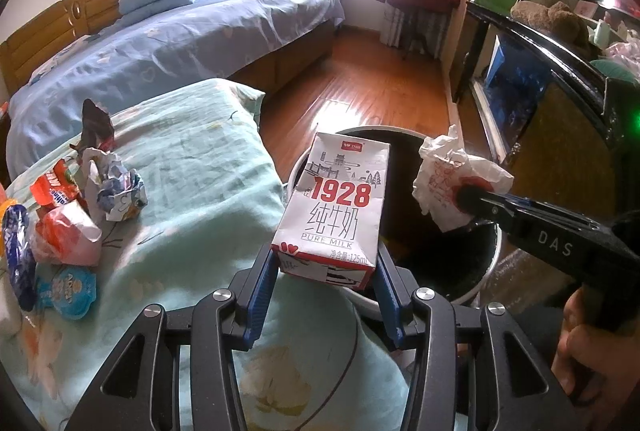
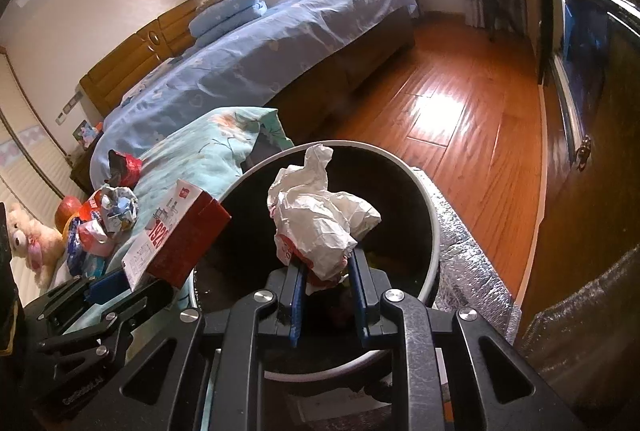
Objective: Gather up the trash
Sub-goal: 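Open both tools to drop the tissue and milk carton into the bin, then grasp the blue toothbrush with the right tool while the left tool grasps the white sponge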
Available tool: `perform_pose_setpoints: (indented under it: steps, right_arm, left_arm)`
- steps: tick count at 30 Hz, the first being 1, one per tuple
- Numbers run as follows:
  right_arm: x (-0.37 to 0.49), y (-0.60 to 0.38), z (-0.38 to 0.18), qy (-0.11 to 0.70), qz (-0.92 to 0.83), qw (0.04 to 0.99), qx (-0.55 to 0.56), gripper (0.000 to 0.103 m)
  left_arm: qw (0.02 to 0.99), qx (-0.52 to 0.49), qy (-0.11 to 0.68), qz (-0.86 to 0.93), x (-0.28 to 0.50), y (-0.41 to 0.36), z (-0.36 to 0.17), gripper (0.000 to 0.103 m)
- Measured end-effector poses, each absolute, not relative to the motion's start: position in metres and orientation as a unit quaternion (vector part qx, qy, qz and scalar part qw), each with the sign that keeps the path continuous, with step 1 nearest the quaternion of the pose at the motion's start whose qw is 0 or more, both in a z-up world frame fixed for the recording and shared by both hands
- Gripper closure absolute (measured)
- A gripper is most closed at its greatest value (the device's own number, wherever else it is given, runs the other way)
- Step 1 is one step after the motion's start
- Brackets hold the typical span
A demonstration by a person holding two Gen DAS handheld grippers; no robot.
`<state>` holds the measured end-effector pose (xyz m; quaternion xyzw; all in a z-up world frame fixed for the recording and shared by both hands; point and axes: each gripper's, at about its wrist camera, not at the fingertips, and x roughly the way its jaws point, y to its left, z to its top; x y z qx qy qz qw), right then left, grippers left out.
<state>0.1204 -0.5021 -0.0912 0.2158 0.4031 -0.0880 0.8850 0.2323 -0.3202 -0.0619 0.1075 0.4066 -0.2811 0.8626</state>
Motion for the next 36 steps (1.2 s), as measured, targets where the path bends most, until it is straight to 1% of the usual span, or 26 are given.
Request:
perform_pose_setpoints:
  steps: [10, 15, 16, 17, 18, 19, 20, 21, 23, 29, 36]
  right_arm:
    - [0.124, -0.509, -0.094, 0.411, -0.088, 0.880, 0.224, 0.080]
    - [0.126, -0.510, -0.094, 0.412, -0.093, 0.879, 0.222, 0.077]
    - [0.126, -0.510, -0.094, 0.413, -0.093, 0.878, 0.222, 0.075]
    - [0.125, -0.510, -0.094, 0.413, -0.093, 0.878, 0.224, 0.067]
    - [0.125, -0.510, -0.094, 0.413, -0.096, 0.878, 0.224, 0.062]
    - [0.125, -0.510, -0.094, 0.412, -0.097, 0.878, 0.224, 0.051]
    - [0.124, -0.510, -0.093, 0.408, -0.097, 0.879, 0.226, 0.047]
    - [0.122, -0.510, -0.092, 0.405, -0.097, 0.880, 0.227, 0.045]
    - [0.120, -0.509, -0.090, 0.400, -0.093, 0.882, 0.233, 0.038]
    - [0.115, -0.493, -0.082, 0.387, -0.079, 0.889, 0.233, 0.027]
    - [0.117, -0.449, -0.076, 0.386, -0.037, 0.895, 0.221, 0.025]
  left_arm:
    - [0.863, 0.112, 0.405, -0.282, 0.230, -0.329, -0.062, 0.057]
    - [0.861, 0.109, 0.406, -0.287, 0.232, -0.330, -0.063, 0.056]
    - [0.860, 0.109, 0.407, -0.287, 0.232, -0.329, -0.063, 0.056]
    - [0.861, 0.108, 0.405, -0.288, 0.231, -0.328, -0.063, 0.056]
    - [0.861, 0.108, 0.404, -0.290, 0.230, -0.327, -0.062, 0.054]
    - [0.861, 0.108, 0.403, -0.289, 0.229, -0.325, -0.062, 0.049]
    - [0.863, 0.108, 0.403, -0.286, 0.228, -0.323, -0.061, 0.045]
    - [0.864, 0.107, 0.401, -0.284, 0.227, -0.319, -0.060, 0.040]
    - [0.868, 0.102, 0.398, -0.280, 0.223, -0.310, -0.060, 0.039]
    - [0.877, 0.083, 0.399, -0.253, 0.212, -0.271, -0.060, 0.033]
    - [0.890, 0.056, 0.400, -0.210, 0.194, -0.217, -0.057, 0.033]
